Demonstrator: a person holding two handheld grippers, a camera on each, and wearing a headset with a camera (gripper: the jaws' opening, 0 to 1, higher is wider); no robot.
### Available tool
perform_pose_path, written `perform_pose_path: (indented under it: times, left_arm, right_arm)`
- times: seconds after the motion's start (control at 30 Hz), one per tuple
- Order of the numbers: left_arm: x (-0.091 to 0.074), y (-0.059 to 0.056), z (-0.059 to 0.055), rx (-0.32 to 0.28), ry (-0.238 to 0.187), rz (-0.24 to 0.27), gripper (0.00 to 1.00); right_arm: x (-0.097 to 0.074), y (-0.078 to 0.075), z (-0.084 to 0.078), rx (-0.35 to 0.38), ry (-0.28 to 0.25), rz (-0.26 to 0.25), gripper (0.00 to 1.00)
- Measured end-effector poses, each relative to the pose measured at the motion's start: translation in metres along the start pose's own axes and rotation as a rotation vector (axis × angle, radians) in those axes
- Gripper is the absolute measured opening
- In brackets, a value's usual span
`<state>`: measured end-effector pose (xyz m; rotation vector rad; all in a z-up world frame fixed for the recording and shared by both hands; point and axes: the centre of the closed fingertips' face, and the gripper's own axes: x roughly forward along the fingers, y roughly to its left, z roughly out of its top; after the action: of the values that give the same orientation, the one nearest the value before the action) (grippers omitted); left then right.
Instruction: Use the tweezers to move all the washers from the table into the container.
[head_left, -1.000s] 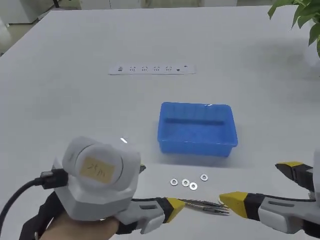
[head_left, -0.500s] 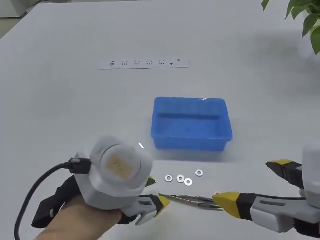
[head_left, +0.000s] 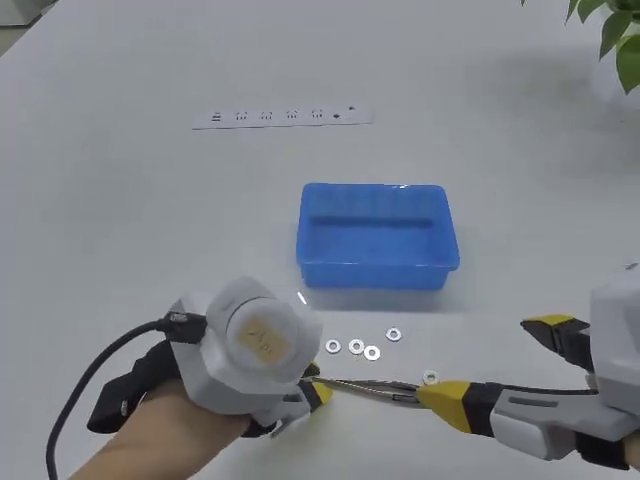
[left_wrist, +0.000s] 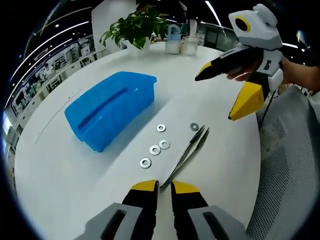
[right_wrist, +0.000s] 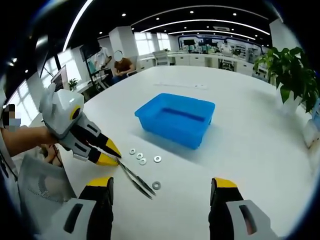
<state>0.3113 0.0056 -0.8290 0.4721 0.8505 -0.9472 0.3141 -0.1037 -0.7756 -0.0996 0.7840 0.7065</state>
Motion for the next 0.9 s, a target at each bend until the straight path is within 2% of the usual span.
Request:
perform_pose_path:
  times: [0.17,0.3,0.4,0.5,0.57,0.9]
  left_arm:
    - [-0.002,0.001,0.000,-0.018,-0.007,-0.011,0.05]
    - [-0.003,-0.003,-0.001,0.020,-0.006,-0.033,0.10]
    - [-0.003,-0.004,-0.001,0.021,-0.004,-0.034,0.11]
    - [-0.002,-0.004,-0.001,0.056,-0.005,-0.035,0.11]
    - [-0.002,-0.004,0.000,0.047,-0.007,-0.036,0.11]
    - [-0.002,-0.002,0.001,0.083,-0.006,-0.039,0.05]
  right_arm:
    - [0.001,-0.001,-0.001,0.001,0.004,0.000,0.77]
    - [0.002,0.000,-0.001,0.002,0.000,0.001,0.77]
    - [0.002,0.001,0.000,0.002,-0.001,0.003,0.77]
    - [0.000,0.003,0.002,-0.004,-0.004,0.004,0.77]
    - [-0.001,0.003,0.004,-0.009,-0.006,0.003,0.77]
    - [-0.008,0.003,0.009,-0.023,-0.019,-0.007,0.76]
